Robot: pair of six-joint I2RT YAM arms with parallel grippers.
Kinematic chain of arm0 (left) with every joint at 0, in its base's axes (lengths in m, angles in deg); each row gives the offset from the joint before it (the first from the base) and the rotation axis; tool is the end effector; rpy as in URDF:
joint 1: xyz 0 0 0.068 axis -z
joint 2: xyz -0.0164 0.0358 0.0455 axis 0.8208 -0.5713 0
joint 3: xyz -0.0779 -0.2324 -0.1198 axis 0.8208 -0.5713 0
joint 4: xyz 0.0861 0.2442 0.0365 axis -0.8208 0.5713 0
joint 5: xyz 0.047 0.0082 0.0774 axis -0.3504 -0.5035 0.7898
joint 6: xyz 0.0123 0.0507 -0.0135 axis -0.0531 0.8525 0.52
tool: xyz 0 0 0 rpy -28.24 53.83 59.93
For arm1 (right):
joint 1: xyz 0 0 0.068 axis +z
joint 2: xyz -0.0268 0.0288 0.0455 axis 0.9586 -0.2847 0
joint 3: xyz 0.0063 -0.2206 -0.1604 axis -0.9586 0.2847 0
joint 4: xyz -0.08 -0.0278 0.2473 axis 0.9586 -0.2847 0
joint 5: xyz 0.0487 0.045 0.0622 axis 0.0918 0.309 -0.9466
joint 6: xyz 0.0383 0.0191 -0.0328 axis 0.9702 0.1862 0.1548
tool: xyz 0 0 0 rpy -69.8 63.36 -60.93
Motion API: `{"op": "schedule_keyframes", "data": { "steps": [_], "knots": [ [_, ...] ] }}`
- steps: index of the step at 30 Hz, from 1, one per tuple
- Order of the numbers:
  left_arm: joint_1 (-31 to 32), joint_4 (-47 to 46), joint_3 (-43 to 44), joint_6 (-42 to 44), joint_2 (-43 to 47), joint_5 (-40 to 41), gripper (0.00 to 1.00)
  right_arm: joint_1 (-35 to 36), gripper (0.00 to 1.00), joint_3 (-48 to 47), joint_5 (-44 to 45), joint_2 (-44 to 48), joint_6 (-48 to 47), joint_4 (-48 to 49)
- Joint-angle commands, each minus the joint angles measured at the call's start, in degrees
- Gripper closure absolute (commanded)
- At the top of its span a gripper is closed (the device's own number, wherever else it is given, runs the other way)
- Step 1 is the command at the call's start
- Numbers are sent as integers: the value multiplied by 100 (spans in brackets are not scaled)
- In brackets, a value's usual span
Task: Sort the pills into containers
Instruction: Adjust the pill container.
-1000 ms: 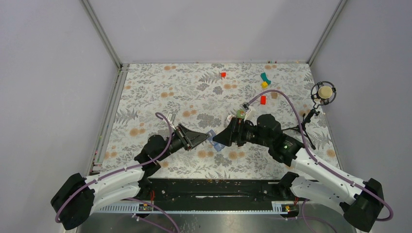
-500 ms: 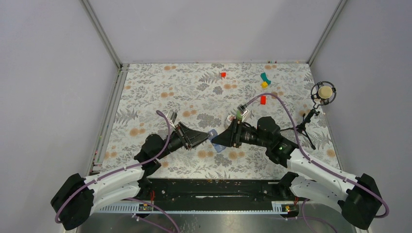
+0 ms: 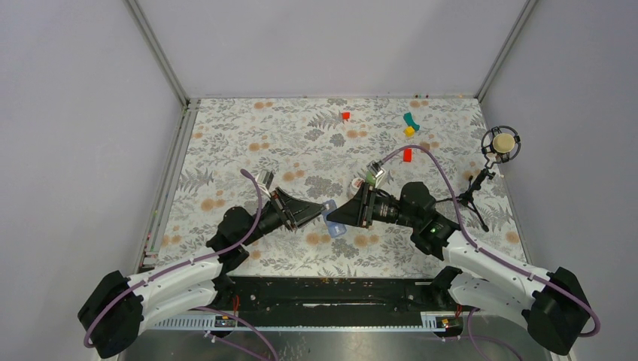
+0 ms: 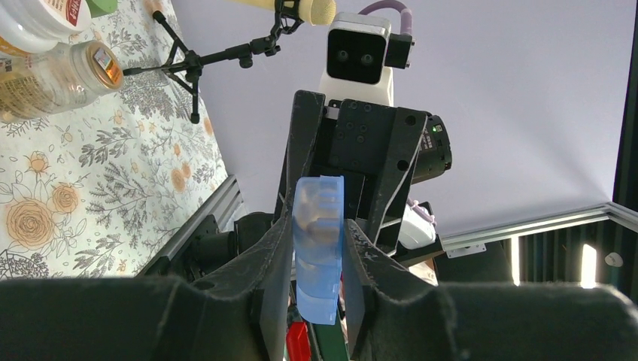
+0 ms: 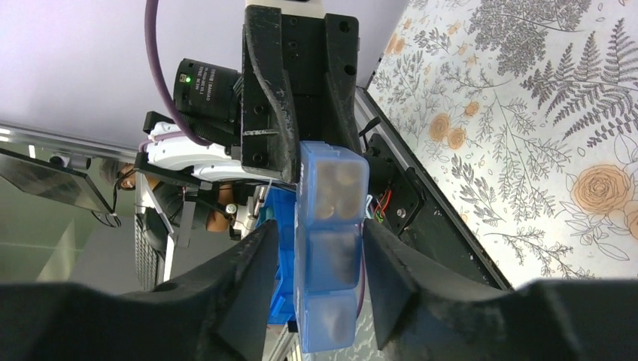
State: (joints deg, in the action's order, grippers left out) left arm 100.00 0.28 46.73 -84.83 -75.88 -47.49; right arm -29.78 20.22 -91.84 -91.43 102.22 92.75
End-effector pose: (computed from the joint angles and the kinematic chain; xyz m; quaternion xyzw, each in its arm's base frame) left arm 0.1276 -0.1402 0.2386 -0.1071 0.6466 -0.7091 0.2602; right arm 0.1450 0.1634 0.2817 -0.0850 0.7025 0.6520 0.2724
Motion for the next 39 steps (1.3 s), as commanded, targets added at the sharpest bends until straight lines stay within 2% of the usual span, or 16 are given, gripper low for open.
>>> {"op": "schedule_keyframes", "data": {
  "steps": [1,9,14,20,25,26,28,30,31,34,39],
  "knots": [
    [-1,-185,267,-22,99,-91,100,-48,45,77,-145,24,201,679],
    [3,-260,282,-31,100,-214,100,-86,47,244,140,-96,778,1339],
    [1,-270,260,-29,131,-272,100,-90,54,285,344,-304,1040,1623],
    [-1,-301,240,-49,191,-277,100,-110,70,431,470,-419,1256,1927],
    [-10,-325,209,-66,273,-262,100,-131,80,577,528,-387,1363,2093],
    [-4,-354,205,-66,276,-254,94,-135,82,582,529,-396,1377,2129],
    [-9,-424,183,-88,284,-221,70,-142,85,583,525,-414,1432,2189],
    [-4,-535,142,-107,285,-159,54,-145,87,590,514,-440,1494,2282],
    [-8,-614,112,-114,285,-128,49,-148,88,592,513,-447,1521,2302],
    [-10,-863,30,-117,274,-5,46,-146,88,615,504,-469,1582,2375],
    [-6,-859,63,-45,162,32,46,-152,89,601,374,-561,1621,2515]
  ]
}}
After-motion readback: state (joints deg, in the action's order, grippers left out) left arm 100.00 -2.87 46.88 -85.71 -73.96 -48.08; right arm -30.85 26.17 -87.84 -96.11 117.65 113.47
